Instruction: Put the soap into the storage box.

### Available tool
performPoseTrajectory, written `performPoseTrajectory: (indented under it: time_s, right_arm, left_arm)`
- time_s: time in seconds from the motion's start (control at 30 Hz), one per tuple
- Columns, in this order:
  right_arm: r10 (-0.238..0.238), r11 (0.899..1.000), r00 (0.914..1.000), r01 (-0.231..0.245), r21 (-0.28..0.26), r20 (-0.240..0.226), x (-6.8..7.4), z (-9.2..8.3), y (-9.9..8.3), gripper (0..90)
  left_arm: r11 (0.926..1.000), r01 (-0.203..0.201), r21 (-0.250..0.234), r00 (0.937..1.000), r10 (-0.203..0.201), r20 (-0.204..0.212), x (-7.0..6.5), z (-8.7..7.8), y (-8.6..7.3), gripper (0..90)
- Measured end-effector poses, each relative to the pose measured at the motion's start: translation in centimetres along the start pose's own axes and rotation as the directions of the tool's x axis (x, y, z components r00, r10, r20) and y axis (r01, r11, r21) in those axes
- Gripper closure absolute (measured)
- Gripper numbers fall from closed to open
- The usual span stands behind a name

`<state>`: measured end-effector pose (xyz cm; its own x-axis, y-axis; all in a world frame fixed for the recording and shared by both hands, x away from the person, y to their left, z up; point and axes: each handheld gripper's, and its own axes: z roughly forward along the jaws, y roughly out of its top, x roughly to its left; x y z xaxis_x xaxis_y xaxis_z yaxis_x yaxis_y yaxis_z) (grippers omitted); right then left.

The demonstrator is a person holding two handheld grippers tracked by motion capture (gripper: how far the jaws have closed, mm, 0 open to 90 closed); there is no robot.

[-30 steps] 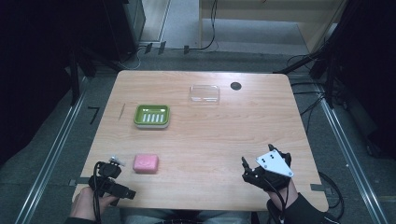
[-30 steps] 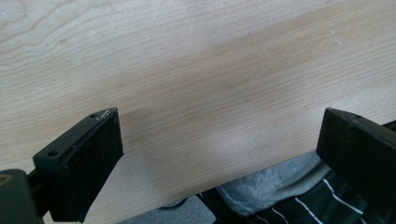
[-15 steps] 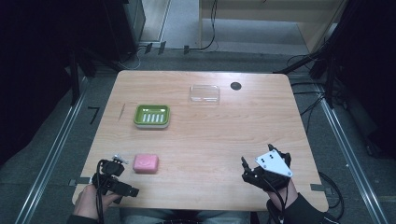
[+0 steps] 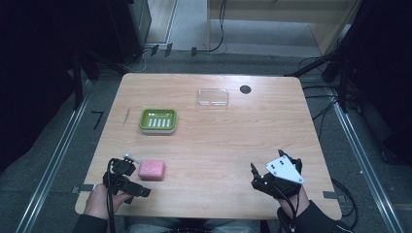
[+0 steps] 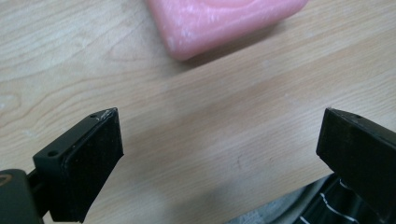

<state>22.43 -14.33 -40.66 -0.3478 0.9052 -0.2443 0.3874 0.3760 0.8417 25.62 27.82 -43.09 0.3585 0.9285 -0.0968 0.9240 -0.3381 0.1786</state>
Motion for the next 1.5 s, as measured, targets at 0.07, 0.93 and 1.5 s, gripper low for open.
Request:
performPoseTrajectory:
  time_s: [0.07, 0.93, 1.5]
  right_arm:
    - [0.002, 1.000, 1.0000, -0.002, 0.000, 0.000, 0.0, 0.0, 0.0, 13.1]
    - [-0.005, 1.000, 1.0000, 0.005, 0.004, -0.004, 0.1, 0.0, 0.0, 13.1]
    - [-0.015, 1.000, 0.9998, 0.015, 0.004, -0.010, 0.1, 0.1, 0.0, 13.1]
  left_arm:
    - [1.0000, -0.002, 0.001, 1.0000, 0.001, 0.003, 0.0, 0.0, 0.2, 0.9]
    - [0.9979, 0.043, -0.047, 0.9990, -0.043, 0.013, -0.8, 0.5, 3.6, 0.9]
    - [0.9989, 0.032, -0.035, 0.9989, -0.034, -0.033, -1.4, 1.6, 6.0, 0.7]
